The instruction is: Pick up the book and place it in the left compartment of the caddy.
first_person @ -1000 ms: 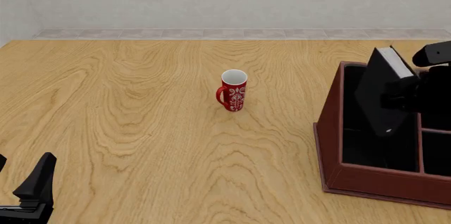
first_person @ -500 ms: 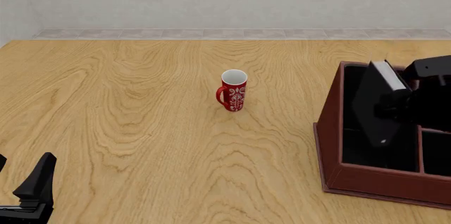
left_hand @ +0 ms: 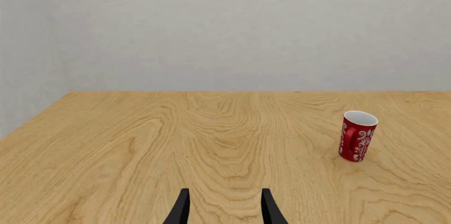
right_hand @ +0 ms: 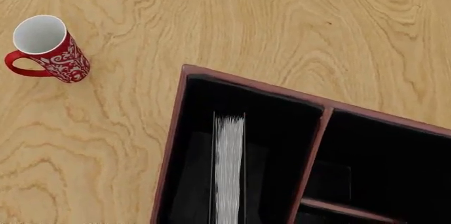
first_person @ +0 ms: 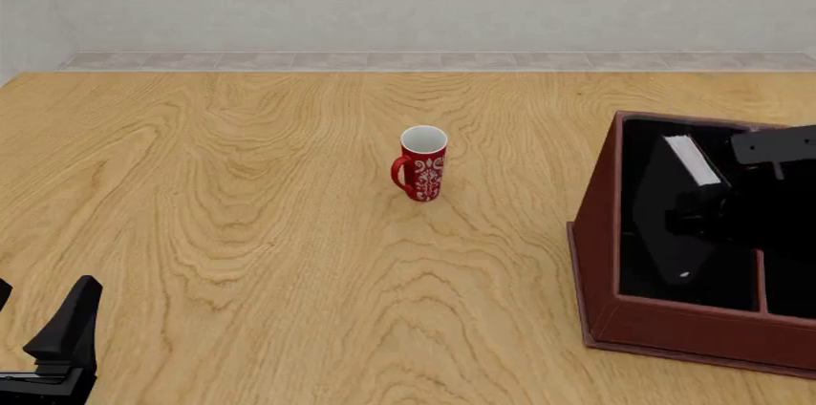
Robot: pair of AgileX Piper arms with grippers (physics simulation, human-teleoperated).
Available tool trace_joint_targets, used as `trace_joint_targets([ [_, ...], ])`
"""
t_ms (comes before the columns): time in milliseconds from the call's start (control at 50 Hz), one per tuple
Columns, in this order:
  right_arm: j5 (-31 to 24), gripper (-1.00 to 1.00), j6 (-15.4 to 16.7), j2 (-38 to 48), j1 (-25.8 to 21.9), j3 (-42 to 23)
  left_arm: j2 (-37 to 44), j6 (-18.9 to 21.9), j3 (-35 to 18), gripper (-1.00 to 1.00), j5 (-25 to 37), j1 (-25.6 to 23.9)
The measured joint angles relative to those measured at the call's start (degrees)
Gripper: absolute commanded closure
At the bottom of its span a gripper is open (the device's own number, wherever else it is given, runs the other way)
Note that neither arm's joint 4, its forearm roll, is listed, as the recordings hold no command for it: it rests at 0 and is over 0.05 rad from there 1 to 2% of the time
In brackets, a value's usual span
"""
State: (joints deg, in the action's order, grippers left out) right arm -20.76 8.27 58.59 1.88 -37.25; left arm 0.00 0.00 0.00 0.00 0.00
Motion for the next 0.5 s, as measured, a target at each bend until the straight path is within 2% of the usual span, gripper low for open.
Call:
trace_joint_targets([
  [500, 3.4, 1.0, -0.8, 1.7, 0.4, 3.4, 0.0, 0.0, 0.0, -1.0, 0.0, 0.0],
])
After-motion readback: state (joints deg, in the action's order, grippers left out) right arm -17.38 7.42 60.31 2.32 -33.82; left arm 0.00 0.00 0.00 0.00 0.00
